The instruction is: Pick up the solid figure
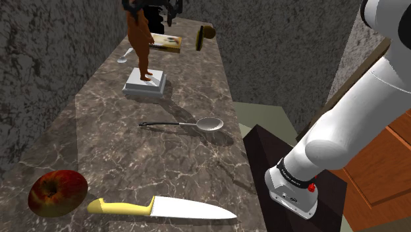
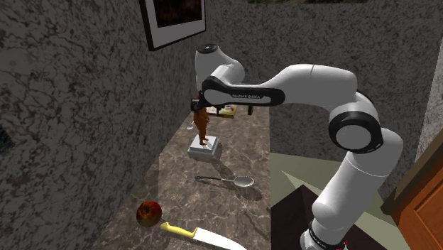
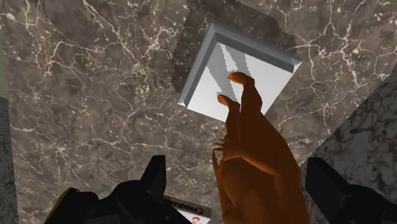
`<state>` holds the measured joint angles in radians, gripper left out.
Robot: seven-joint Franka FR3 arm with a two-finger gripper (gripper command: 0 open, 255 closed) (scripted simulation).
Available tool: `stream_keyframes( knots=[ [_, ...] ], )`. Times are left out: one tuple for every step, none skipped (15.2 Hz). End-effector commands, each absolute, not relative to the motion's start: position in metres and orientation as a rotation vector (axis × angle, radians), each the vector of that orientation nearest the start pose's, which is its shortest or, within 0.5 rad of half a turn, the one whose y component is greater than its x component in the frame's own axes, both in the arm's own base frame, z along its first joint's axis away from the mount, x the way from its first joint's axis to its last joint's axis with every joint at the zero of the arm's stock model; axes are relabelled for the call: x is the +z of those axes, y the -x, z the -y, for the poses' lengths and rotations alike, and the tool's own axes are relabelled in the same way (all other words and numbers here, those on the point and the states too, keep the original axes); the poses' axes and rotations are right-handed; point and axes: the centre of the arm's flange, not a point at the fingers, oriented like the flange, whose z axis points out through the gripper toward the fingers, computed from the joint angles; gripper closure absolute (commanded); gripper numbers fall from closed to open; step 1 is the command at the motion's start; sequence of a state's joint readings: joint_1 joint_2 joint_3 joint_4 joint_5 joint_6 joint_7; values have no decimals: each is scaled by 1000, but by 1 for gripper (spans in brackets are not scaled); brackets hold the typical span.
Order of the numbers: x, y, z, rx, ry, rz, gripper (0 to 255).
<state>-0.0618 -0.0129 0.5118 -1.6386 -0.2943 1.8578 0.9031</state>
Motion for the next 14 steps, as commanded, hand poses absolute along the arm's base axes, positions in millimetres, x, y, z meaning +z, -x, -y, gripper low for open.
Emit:
stream_keyframes(
  knots=[
    [642,-549,-243,-647,3099,-682,0],
    [646,-558,-250,-675,3093,-703,0],
    [650,-567,-256,-703,3087,-723,0],
    [650,-567,-256,-703,3087,-723,0],
    [644,-567,-256,-703,3087,-723,0],
    [639,-567,-256,-703,3087,-723,0],
    [634,-567,-256,-703,3087,-723,0],
    [629,-567,-256,-703,3087,-723,0],
    [623,-567,-256,-703,3087,-723,0],
    [618,-567,-256,-703,3087,-723,0],
    [610,-567,-256,-703,3087,-723,0],
    [610,-567,-256,-703,3087,-723,0],
    [610,-567,-256,-703,3087,-723,0],
    [610,-567,-256,-703,3087,-723,255]
  ],
)
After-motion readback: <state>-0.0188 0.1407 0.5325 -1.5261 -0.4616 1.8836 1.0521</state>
